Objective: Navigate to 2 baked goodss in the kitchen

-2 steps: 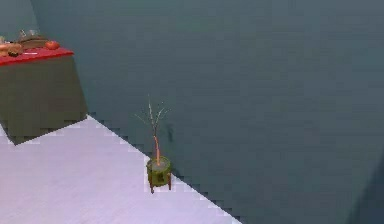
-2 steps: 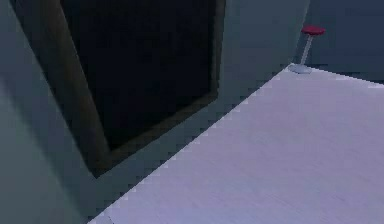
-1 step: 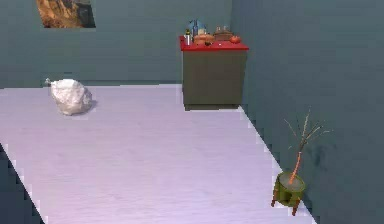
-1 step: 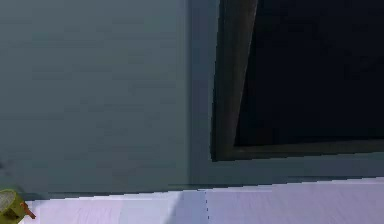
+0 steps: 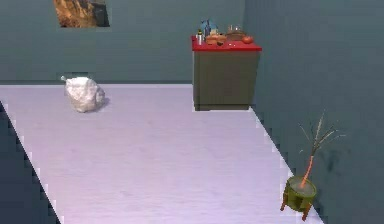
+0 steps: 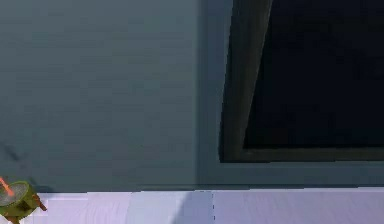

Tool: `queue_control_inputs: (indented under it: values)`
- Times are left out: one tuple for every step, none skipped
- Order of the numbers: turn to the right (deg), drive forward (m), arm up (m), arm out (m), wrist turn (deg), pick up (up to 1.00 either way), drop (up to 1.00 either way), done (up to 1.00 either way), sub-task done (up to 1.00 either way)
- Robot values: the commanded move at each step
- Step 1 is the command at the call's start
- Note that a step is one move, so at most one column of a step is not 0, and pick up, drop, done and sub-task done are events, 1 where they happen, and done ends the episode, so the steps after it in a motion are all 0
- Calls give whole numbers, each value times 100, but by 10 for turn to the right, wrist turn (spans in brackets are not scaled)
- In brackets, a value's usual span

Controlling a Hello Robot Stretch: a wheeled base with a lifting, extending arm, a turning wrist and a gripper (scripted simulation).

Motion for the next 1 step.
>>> queue_control_inputs:
  values:
    - [0,100,0,0,0,0,0,0,0]
